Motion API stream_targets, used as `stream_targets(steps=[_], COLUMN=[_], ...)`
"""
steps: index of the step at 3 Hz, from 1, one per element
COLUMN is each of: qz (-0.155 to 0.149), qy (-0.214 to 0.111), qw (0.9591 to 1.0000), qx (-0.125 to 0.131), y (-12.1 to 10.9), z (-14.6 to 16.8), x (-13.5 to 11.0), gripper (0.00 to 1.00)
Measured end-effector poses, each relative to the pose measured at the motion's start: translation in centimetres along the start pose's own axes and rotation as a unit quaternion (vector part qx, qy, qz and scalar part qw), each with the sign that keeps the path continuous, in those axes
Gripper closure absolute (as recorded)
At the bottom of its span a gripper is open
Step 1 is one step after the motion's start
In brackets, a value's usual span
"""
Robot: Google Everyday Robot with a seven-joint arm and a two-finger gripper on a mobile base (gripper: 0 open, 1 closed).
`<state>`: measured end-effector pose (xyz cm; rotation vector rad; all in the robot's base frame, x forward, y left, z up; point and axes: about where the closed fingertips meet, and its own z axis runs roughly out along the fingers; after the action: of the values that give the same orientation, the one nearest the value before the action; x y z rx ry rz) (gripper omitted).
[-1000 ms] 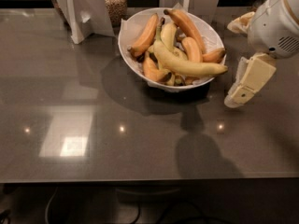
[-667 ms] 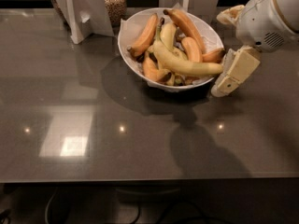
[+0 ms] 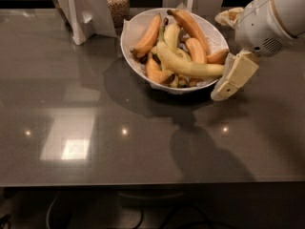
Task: Pick banana from white bowl
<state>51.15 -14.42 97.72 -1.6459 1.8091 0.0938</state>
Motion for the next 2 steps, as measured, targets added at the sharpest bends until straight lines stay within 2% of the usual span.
stream_targets(steps=[1,2], qz=[-0.016,-0.019], qy=[-0.020,-0.031], qw=[0.9997,0.9993], qx=[-0.004,-0.004], y=[0.1,-0.4], z=[2.1,4.1], x=[-0.9,-1.2], gripper=[0.00,0.18])
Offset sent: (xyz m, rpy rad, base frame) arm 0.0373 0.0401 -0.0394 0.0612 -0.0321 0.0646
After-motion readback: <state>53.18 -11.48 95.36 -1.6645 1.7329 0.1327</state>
